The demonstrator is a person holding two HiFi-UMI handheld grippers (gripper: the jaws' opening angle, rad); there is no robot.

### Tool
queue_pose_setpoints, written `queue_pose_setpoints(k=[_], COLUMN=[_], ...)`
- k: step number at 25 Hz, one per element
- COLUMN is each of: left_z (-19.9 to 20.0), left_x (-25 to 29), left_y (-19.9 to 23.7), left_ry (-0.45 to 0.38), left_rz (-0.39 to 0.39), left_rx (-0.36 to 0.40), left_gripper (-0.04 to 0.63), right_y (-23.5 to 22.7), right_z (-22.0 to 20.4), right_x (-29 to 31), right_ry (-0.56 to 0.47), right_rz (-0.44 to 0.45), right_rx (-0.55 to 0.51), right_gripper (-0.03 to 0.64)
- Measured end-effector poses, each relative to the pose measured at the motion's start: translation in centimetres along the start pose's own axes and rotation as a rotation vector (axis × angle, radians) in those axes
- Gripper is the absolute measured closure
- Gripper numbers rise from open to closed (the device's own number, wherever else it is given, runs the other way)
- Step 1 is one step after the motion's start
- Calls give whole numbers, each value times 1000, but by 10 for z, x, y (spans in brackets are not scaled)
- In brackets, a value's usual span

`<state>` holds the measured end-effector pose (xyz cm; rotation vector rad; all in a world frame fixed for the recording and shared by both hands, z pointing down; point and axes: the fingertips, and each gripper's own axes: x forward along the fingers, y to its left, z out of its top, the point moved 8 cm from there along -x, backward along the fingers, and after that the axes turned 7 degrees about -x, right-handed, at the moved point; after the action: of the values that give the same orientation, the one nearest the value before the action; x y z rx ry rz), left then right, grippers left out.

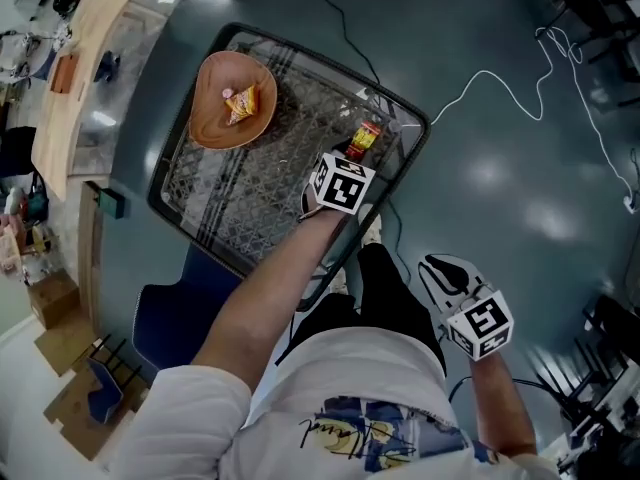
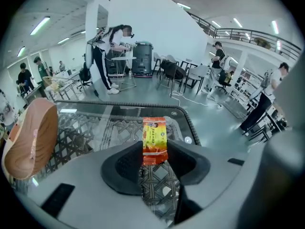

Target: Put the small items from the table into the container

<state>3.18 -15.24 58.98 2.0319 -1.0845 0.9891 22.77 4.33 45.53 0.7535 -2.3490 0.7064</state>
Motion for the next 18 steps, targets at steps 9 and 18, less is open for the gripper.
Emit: queue_pose_setpoints(k=[9, 18], left_z=[8, -3], left_x=[-97, -159], left_y=[50, 139], left_ry=[-148, -198], left_rz=[42, 174], left_rx=[-111, -205], left_gripper=[428, 428], right_y=[10, 24], right_z=[42, 65], right_x=[39, 69], right_ry=[4, 14], right_rz=[118, 209], right_rx=[-111, -182], right_gripper=[557, 557])
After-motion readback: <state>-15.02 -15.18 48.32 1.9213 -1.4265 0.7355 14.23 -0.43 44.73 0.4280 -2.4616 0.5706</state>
